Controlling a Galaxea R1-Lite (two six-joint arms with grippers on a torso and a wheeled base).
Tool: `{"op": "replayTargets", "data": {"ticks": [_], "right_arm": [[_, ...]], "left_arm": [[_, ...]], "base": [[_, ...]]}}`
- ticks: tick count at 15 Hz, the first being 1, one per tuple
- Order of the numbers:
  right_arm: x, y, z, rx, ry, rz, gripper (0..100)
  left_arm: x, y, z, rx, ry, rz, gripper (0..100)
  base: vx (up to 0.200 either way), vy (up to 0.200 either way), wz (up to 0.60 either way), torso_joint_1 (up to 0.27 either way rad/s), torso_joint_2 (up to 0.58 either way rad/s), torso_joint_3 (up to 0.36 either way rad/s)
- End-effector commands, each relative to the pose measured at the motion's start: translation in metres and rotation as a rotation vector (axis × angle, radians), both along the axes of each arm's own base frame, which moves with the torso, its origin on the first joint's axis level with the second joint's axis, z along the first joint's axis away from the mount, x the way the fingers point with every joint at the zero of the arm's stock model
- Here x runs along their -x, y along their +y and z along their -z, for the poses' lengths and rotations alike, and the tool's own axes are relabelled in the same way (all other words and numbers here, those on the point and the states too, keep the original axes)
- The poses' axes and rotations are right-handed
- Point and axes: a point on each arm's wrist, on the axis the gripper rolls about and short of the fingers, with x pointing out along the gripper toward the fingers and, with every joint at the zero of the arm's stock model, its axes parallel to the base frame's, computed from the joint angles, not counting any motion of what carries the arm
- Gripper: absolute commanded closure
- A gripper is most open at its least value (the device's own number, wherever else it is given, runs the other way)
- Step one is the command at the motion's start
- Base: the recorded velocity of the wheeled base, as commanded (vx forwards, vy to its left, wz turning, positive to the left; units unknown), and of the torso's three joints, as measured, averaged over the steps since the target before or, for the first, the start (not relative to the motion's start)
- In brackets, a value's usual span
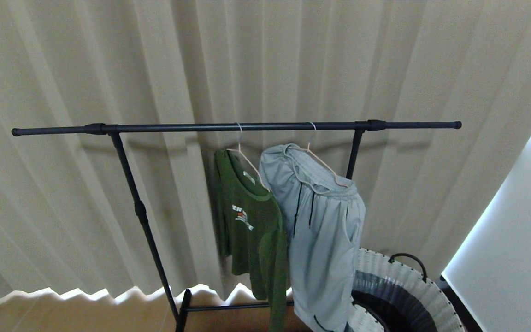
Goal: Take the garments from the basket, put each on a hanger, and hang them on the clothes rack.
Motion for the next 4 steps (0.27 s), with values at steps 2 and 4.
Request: {"op": "replayTargets", "data": {"ticks": [2, 4], "right_arm": [[0.0002, 0.0000, 0.0000, 0.000, -0.003, -0.002, 0], [0.0002, 0.0000, 0.0000, 0.000, -0.003, -0.001, 0]], "left_arm": [[-0.0001, 0.0000, 0.0000, 0.000, 0.001, 0.000, 0], [-0.0001, 0.0000, 0.0000, 0.000, 0.001, 0.000, 0]], "base": [[0.000, 0.000, 0.00, 0.000, 0.00, 0.000], [0.000, 0.000, 0.00, 0.000, 0.00, 0.000]]}}
